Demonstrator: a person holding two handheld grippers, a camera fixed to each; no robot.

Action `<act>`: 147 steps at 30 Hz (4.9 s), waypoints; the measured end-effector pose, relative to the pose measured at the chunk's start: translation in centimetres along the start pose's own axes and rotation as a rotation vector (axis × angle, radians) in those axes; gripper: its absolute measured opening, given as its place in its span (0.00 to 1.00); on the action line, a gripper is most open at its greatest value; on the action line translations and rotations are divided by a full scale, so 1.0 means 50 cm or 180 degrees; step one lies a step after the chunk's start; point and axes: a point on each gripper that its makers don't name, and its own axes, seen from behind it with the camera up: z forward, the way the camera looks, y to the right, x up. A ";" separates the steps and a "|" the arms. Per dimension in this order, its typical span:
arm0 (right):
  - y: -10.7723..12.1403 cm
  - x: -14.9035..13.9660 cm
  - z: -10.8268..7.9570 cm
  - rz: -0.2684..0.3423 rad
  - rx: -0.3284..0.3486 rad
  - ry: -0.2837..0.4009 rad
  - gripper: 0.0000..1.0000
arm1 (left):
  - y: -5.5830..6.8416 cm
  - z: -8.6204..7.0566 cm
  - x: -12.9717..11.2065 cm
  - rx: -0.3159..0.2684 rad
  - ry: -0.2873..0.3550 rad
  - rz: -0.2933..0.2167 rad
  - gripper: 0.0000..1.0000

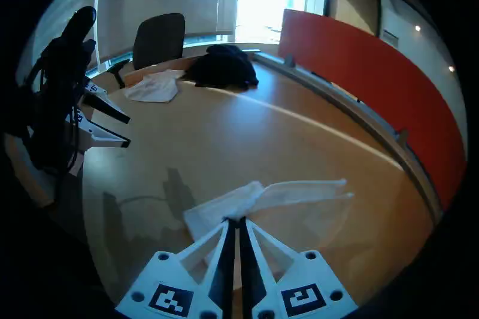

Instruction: Fold towel

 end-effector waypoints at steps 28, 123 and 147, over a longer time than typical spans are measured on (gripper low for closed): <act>-0.035 -0.065 0.041 0.0246 0.0090 -0.0236 0.77 | -0.029 -0.006 -0.009 0.0033 -0.0015 -0.0048 0.90; 0.207 0.038 -0.211 0.0253 -0.0782 0.0200 0.06 | 0.018 0.002 0.064 -0.0080 0.0176 0.0012 0.90; 0.421 0.019 -0.396 0.0336 -0.1286 0.0218 0.06 | 0.041 0.007 0.084 -0.0098 0.0203 0.0088 0.90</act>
